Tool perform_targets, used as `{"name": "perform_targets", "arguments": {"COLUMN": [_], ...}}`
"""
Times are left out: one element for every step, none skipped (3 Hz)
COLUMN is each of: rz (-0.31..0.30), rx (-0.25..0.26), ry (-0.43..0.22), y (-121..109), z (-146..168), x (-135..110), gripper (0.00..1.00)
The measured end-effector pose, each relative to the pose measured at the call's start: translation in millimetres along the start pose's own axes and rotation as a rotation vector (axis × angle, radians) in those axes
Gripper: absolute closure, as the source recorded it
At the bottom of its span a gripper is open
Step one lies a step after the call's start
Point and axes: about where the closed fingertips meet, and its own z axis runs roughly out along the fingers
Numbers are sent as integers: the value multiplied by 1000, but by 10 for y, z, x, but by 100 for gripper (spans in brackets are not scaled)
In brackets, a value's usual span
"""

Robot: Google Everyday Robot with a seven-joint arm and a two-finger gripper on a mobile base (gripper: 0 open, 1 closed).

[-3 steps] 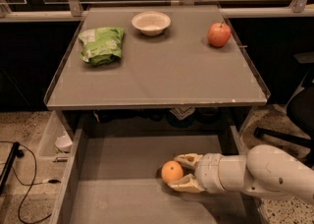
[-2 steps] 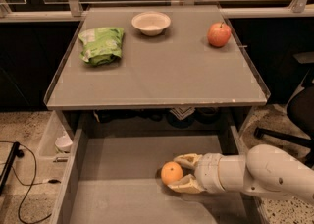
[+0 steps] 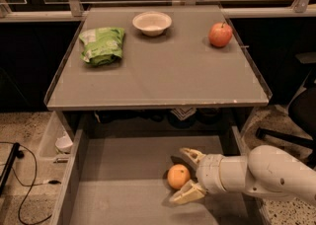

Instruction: Place orange into top drawer

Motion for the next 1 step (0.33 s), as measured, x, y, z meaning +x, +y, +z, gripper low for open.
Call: {"name": "perform_targets", "arguments": {"rz": [0], "rx": [0], "ry": [0], "y": [0], "z": [0], "x": [0], "gripper": [0]}}
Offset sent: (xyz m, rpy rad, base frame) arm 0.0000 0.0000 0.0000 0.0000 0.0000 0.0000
